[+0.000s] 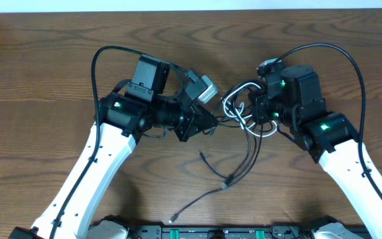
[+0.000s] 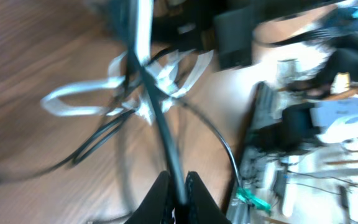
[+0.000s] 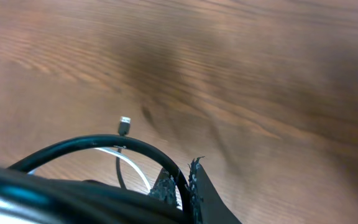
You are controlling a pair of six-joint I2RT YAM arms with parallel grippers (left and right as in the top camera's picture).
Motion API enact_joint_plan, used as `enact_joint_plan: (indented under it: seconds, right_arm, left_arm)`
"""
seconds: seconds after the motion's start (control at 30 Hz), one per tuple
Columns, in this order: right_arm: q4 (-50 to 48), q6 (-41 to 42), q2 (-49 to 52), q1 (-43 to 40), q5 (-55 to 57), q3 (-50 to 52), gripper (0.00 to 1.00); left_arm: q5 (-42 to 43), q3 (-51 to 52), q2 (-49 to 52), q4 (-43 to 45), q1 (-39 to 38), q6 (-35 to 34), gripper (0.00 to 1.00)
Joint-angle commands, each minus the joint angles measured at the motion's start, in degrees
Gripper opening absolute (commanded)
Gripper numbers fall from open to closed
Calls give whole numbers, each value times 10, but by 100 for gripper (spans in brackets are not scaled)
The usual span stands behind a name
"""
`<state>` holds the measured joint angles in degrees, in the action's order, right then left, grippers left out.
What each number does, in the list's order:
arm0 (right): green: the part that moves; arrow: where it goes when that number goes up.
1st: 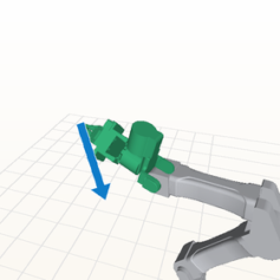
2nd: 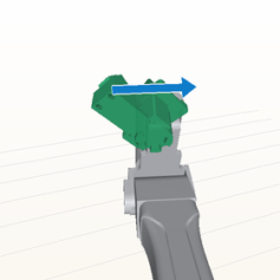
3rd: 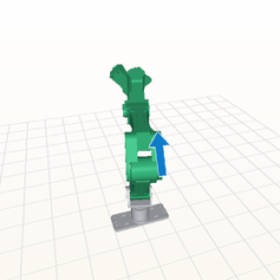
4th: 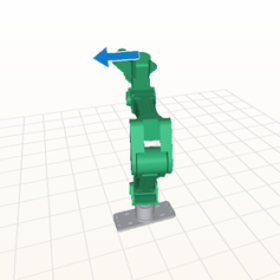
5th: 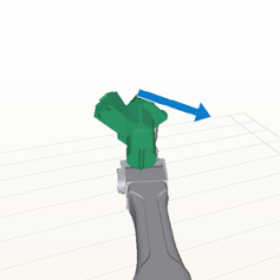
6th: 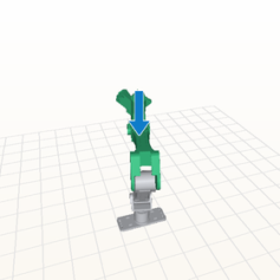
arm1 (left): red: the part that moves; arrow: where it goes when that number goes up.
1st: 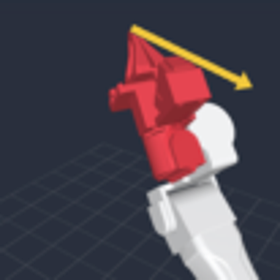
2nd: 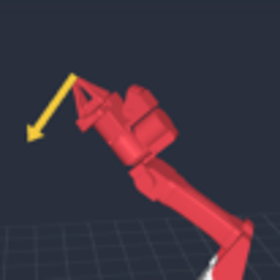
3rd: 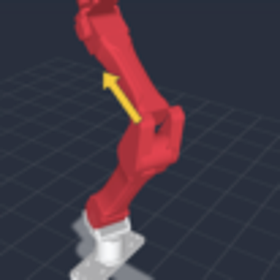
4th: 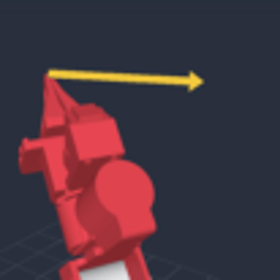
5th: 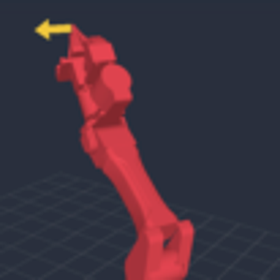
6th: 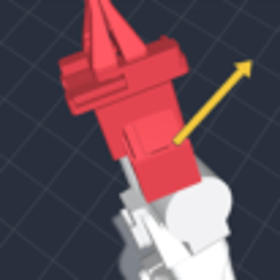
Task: Untangle cables
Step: 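Hold the cable loops with both grippers close together at center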
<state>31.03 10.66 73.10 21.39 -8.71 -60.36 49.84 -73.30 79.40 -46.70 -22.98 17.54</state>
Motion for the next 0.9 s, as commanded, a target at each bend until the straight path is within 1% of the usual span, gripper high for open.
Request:
enact_joint_plan:
  seconds: [0.0,0.07,0.2,0.3,0.43,0.53,0.63,0.87]
  right_arm:
    - [7,31,-5,-15,43,-8,1]
    - [9,31,-9,-19,31,-8,1]
    - [0,27,-13,-19,-20,-8,1]
    - [1,24,-12,-19,-30,-8,1]
    - [0,24,-12,-19,-43,-8,1]
    - [-1,24,-12,-19,-74,-8,1]
    - [-7,24,-12,-19,-130,-8,1]
    - [-32,8,-12,-18,-274,-8,1]
  left_arm:
    - [-155,0,-1,-14,-1,-50,8]
    - [-218,0,-1,-18,-1,-94,8]
    - [-214,0,-1,-15,-1,-103,7]
    - [-145,0,-1,10,-1,-103,8]
    - [-11,0,-1,80,-1,-101,8]
    - [37,0,-1,120,-1,-101,16]
    - [42,0,-1,135,-5,-101,17]
    - [30,0,0,136,-6,-101,17]
